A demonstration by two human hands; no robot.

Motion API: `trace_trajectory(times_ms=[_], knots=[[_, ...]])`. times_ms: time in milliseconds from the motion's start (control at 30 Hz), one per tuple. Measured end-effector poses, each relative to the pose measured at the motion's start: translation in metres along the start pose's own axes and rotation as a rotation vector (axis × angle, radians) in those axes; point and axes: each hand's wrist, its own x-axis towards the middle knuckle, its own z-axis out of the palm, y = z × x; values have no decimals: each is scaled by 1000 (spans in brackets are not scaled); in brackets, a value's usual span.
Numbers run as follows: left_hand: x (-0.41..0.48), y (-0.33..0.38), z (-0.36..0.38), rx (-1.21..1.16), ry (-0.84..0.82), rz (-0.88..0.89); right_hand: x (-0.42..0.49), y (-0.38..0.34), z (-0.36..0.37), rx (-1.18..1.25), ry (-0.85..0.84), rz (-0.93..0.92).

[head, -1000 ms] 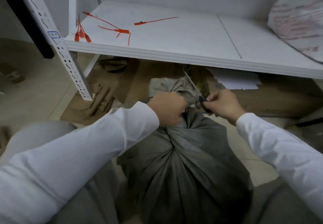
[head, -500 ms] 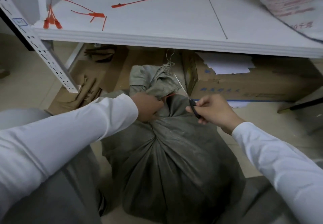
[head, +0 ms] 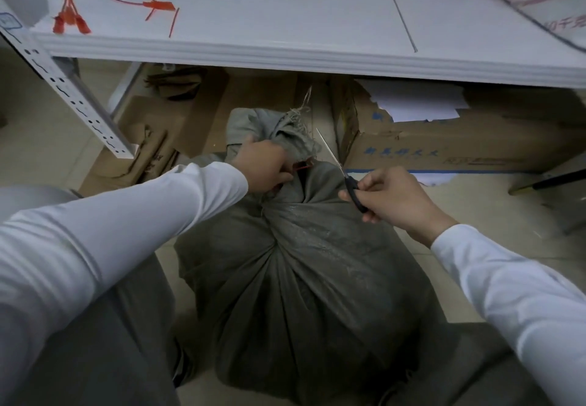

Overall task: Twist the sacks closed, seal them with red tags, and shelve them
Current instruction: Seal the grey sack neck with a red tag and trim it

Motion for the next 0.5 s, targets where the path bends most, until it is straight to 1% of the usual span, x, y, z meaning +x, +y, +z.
trace_trajectory(times_ms=[67,167,233,300,400,500], knots=[[0,2,-1,-30,50,-6,1,1,-1,-11,15,-9],[-2,-2,-1,-117,51,-46,2,4,-4,-57,24,-27],[-5,-7,-1,-192,44,-81,1,7,-5,-156,15,-49],[-8,-10,-2,-271,47,-109,1,10,-4,-311,10,-78],[-14,-11,-10,-491,97,-122,6,15,1,-542,15,-129],[-18,-12,-22,-605,156,-145,9,16,6,-632,-4,-169]])
